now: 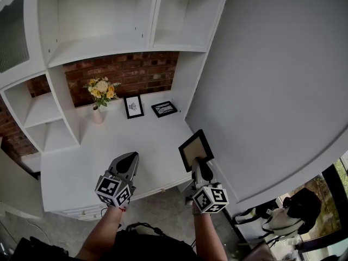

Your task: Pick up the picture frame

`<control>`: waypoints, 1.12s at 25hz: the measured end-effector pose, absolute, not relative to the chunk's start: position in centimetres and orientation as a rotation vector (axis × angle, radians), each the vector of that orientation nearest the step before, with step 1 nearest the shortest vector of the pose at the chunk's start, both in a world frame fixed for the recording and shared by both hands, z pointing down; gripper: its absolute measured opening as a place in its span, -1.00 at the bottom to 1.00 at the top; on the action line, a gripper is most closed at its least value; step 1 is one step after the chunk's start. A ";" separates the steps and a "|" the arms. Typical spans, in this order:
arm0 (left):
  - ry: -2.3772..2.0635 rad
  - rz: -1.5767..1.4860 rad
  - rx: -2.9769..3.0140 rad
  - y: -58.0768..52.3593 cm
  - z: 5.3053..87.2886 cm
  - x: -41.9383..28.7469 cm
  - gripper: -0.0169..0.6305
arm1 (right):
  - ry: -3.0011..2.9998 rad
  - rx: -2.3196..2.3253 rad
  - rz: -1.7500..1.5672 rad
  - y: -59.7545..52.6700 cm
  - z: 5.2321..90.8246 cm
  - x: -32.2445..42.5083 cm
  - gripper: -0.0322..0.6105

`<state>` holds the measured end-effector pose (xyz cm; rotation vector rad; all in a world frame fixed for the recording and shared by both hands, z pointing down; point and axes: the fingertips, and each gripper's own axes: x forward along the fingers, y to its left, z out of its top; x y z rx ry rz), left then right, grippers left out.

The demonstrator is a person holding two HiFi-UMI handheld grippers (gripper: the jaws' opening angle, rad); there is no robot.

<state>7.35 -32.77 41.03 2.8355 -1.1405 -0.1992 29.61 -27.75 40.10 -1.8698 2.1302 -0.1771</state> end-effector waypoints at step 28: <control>-1.126 -0.160 2.809 -32.3 42.4 6.5 -0.96 | 2.154 -1.883 -0.193 -27.6 41.4 28.7 -0.69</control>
